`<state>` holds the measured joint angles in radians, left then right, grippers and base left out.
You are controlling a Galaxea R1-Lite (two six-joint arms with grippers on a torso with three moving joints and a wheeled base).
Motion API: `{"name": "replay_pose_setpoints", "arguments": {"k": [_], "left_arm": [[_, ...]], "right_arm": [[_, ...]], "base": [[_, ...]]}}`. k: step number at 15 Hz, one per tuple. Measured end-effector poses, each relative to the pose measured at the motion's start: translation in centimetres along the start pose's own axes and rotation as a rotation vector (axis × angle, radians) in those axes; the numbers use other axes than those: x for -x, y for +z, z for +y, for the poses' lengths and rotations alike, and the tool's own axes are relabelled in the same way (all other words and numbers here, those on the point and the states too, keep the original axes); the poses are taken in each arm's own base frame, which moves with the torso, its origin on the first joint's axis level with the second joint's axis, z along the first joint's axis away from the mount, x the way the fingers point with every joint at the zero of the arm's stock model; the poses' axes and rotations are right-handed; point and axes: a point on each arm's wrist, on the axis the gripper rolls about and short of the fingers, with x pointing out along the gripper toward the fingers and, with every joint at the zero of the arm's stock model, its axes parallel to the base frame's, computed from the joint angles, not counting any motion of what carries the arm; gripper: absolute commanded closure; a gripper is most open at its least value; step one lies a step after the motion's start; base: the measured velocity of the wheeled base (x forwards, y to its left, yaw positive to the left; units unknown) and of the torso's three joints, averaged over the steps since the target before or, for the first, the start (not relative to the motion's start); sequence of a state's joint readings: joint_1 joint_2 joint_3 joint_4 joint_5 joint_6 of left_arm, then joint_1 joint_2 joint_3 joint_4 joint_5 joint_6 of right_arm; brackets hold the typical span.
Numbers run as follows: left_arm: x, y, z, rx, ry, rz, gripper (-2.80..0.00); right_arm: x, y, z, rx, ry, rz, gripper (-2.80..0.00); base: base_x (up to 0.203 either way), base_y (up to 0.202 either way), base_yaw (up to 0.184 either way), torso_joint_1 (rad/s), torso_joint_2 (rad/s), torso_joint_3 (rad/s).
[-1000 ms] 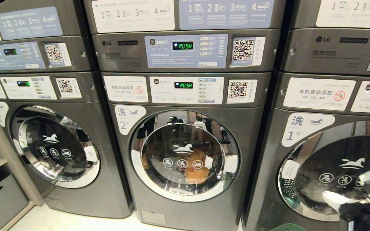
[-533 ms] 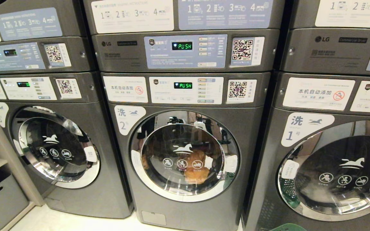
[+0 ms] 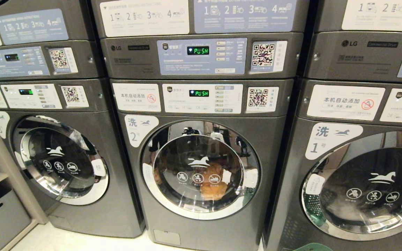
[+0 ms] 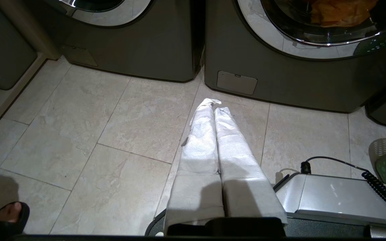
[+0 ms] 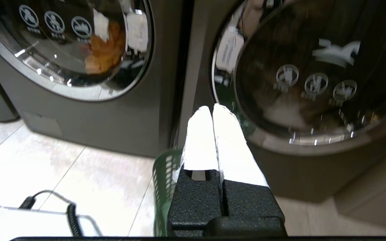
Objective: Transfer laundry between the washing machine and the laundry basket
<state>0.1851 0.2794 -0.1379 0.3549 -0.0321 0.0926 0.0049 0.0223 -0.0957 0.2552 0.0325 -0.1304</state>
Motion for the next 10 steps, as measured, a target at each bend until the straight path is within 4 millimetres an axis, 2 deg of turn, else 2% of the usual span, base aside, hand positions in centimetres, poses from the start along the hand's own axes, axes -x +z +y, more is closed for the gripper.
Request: {"name": "replay_pose_setpoints", "arguments": {"k": [4,10], "left_arm": [[-0.07,-0.03,0.00,-0.002,0.002,-0.004,0.00],[-0.08,-0.04,0.00,-0.002,0.002,-0.003,0.00]], "right_arm": [[-0.71,0.14,-0.01,0.037,-0.013,-0.182,0.00],[-0.76,0.02,-0.05,-0.045,-0.028,-0.176,0.00]], "base": [[0.000,0.000,0.000,0.000,0.00,0.000],[0.000,0.000,0.000,0.000,0.00,0.000]]}}
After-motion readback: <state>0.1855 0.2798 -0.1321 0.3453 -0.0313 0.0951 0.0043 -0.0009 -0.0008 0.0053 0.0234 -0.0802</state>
